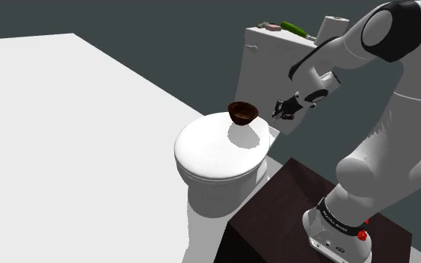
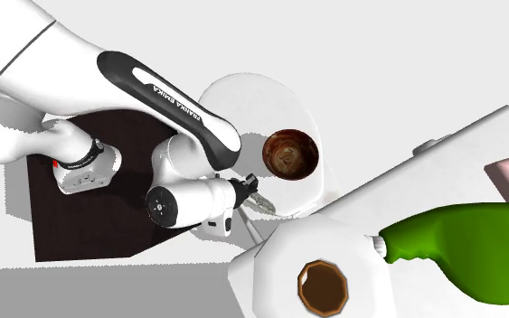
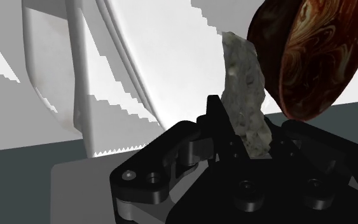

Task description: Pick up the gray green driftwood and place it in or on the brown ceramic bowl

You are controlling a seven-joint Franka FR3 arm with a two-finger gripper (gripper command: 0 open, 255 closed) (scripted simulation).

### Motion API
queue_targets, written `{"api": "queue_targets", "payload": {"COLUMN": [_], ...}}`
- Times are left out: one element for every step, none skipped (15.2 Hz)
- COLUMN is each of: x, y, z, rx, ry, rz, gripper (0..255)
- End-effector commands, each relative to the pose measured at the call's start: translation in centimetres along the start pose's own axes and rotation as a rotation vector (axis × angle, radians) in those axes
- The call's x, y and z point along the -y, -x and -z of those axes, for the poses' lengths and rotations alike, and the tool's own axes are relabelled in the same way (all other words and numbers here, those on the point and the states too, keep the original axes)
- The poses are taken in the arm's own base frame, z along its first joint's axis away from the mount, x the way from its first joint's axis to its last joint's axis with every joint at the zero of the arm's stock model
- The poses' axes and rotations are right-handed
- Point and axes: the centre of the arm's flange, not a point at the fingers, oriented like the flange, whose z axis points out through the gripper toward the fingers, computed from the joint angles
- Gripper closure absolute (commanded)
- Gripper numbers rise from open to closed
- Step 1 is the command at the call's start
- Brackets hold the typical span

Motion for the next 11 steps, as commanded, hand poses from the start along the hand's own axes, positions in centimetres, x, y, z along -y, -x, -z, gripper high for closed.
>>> {"api": "queue_targets", "payload": {"x": [0.6, 0.9, 1.2, 1.5, 1.7, 2.0, 2.3, 2.6, 2.8, 3.1, 3.4], "y": [-0.1, -0.1, -0.1, -0.1, -0.2, -0.2, -0.2, -0.2, -0.3, -0.3, -0.3], "z": [1.0, 1.4, 1.9, 2.3, 2.8, 3.2, 3.7, 4.1, 4.5, 5.0, 5.4], "rx": [0.000, 0.000, 0.000, 0.000, 0.000, 0.000, 0.000, 0.000, 0.000, 0.000, 0.000], "ry": [0.000, 0.000, 0.000, 0.000, 0.000, 0.000, 0.000, 0.000, 0.000, 0.000, 0.000], "rz": [0.000, 0.000, 0.000, 0.000, 0.000, 0.000, 0.000, 0.000, 0.000, 0.000, 0.000], "gripper": [255, 255, 255, 255, 255, 255, 255, 255, 255, 255, 255]}}
